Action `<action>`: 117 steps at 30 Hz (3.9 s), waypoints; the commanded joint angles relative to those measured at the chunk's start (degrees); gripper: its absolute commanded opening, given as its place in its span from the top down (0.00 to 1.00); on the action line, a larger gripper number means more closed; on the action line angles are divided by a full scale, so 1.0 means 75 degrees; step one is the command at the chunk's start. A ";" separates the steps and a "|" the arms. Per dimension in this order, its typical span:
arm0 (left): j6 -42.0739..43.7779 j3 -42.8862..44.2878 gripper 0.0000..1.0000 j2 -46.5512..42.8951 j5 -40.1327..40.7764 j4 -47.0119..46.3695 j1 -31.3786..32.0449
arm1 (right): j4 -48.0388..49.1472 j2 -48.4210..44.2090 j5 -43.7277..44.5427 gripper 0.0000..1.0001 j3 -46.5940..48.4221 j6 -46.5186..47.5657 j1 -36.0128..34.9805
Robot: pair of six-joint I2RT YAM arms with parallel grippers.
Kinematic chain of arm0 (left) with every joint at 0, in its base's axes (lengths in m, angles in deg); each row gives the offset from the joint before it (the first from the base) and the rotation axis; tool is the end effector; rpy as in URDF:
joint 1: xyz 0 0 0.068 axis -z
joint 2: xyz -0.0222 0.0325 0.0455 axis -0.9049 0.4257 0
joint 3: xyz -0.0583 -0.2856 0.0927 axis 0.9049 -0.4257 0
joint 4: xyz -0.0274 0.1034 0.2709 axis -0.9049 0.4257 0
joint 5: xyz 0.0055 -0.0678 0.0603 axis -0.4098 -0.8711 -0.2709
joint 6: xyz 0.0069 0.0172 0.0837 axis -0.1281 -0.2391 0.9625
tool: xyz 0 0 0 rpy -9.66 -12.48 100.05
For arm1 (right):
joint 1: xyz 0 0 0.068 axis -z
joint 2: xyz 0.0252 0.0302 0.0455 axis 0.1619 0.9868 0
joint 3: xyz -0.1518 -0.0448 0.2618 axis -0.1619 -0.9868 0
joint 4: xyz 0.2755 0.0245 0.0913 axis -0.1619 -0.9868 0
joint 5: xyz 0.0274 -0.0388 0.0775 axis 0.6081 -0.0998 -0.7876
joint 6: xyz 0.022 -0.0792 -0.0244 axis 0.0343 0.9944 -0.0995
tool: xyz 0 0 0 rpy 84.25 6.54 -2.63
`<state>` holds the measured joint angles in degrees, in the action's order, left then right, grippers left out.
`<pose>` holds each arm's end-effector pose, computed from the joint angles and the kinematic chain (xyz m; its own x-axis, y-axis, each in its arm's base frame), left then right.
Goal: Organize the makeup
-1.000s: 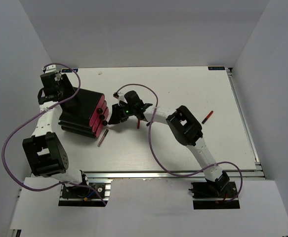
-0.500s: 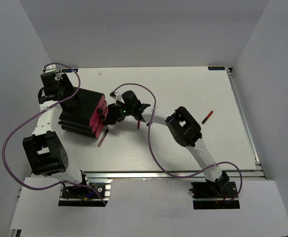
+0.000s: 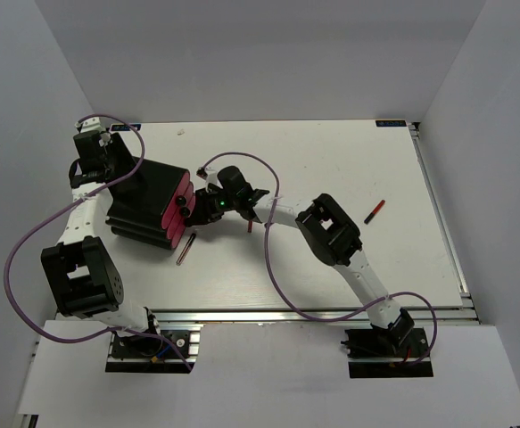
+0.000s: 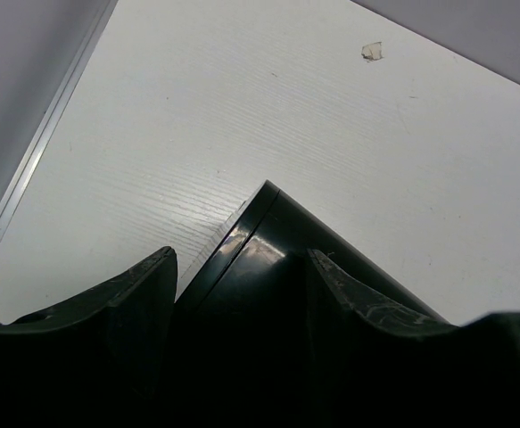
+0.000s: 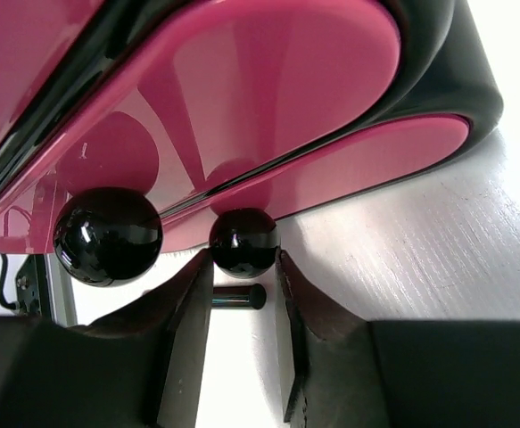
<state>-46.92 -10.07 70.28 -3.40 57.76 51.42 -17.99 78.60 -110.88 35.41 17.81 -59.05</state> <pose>0.4081 0.0937 0.2960 -0.4662 -0.3353 -0.8187 -0.3033 0.9299 -0.2082 0.3811 0.5086 0.1334 -0.6735 -0.1684 -0.7198 -0.7276 0.3226 0.6054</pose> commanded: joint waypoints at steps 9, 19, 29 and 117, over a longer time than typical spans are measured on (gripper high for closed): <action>-0.0473 -0.0539 0.32 0.0518 -0.0979 0.2064 0.0144 | 0.0734 -0.0997 0.0086 0.82 -0.1249 0.0269 0.0256; -0.0508 -0.0656 0.32 0.0436 -0.1014 0.2041 0.0074 | 0.1039 -0.1666 0.0097 0.83 -0.2269 0.0257 0.0339; -0.0520 -0.0668 0.31 0.0447 -0.1073 0.2064 0.0016 | 0.0630 -0.1071 -0.0301 0.36 -0.1159 0.0269 0.0233; -0.1481 0.0855 0.22 -0.0711 -0.0630 0.1584 -0.0160 | -0.6870 -0.3823 -0.2834 0.47 -0.3558 1.4809 0.0457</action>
<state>-56.80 -6.75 70.33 -9.93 66.70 49.56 -48.54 49.62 -131.98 7.78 99.11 -53.02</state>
